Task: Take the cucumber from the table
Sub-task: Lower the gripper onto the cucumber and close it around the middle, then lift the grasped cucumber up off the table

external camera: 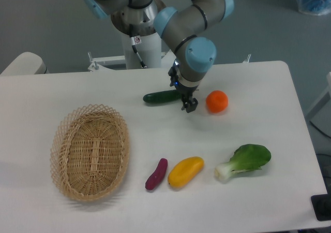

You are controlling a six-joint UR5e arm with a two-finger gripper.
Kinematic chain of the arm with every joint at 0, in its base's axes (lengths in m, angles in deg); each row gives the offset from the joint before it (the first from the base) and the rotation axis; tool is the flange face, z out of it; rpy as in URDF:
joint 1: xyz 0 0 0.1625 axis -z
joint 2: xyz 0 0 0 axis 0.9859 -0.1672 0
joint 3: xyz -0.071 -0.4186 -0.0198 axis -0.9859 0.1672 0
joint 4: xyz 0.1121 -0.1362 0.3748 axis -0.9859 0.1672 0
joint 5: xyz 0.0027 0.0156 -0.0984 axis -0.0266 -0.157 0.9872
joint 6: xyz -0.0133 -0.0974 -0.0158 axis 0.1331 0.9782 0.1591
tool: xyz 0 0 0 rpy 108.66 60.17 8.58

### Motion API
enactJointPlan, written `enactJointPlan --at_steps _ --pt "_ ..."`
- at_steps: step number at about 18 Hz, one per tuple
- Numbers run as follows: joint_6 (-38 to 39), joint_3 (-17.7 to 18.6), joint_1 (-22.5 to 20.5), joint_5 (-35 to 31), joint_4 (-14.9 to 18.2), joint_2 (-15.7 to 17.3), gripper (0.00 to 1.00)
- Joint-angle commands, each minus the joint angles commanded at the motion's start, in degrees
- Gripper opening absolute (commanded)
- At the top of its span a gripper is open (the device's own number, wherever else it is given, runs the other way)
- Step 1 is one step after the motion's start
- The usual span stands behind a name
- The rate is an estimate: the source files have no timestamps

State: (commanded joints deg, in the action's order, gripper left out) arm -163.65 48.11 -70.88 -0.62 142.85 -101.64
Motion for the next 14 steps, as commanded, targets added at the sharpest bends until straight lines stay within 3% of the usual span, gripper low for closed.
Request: enactJointPlan --at_steps 6,12,14 --pt "1.0 2.8 0.5 0.5 -4.7 -0.1 0.99" --pt "8.8 2.7 1.0 2.4 -6.5 -0.4 0.51" --pt "9.2 2.5 1.0 2.4 -6.5 -0.4 0.31"
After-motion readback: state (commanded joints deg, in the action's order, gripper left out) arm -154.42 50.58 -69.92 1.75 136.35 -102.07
